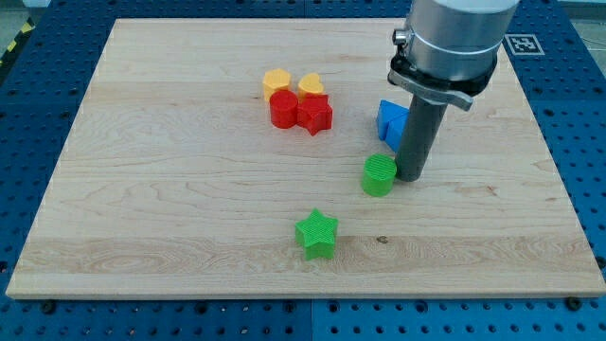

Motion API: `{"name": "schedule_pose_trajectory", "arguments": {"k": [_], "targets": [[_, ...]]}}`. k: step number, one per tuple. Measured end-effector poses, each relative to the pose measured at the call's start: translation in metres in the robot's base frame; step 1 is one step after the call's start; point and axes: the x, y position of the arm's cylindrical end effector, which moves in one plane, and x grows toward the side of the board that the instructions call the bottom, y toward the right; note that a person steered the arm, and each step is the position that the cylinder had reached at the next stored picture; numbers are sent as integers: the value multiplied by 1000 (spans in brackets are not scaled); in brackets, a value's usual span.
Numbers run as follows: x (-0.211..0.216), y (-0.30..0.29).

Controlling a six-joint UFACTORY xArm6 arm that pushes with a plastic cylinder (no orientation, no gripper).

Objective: Place the green circle above the green star

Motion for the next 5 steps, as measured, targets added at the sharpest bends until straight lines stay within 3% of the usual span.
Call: {"name": "schedule_pose_trajectory", "arguments": {"k": [2,4,5], "targets": [[18,-35],[-2,-41],[20,-47]]}}
